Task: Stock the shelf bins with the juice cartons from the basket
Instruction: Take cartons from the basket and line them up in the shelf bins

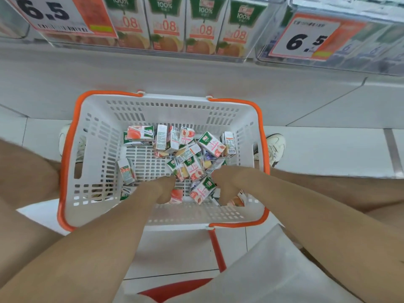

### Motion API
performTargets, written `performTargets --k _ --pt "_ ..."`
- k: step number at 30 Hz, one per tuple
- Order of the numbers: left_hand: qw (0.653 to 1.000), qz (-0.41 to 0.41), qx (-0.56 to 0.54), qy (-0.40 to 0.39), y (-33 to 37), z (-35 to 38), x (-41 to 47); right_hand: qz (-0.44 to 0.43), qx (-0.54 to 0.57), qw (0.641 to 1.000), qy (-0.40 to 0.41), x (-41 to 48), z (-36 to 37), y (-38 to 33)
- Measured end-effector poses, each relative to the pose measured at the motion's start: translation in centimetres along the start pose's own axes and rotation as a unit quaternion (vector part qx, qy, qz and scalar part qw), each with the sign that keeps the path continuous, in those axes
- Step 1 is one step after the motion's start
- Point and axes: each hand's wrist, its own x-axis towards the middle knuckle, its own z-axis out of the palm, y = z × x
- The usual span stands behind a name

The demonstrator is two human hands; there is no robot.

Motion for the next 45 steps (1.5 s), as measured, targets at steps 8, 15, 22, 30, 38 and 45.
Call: performTargets --k 8,15,22,30,38,45 --pt "1.0 0.01 0.016 0.016 -0.5 -0.6 -1.0 -0.038 0.364 0.925 0.101 -1.9 -3.4 1.1" --pt "0.983 0.049 -0.17 0.054 -1.5 -6.4 -5.7 -0.051 0.431 0.879 0.196 -5.3 -5.9 0.2" --pt "0.937 0.125 -0.268 0.185 -1.0 -14.4 -14.2 -0.055 0.295 0.877 0.375 -10.9 -8.5 -0.4" --pt "0.905 0.215 -0.253 0.266 0.4 -19.1 -24.4 -0.074 0.273 0.829 0.483 -18.6 -11.8 -1.1" --pt "0.864 0.229 -0.118 0.434 -0.2 -22.7 -30.3 -0.103 0.272 0.72 0.631 -24.7 -15.3 -5.0" --pt "0.782 0.214 -0.143 0.567 -2.2 -25.8 -32.9 -0.187 0.195 0.624 0.734 -26.7 -19.6 -4.2"
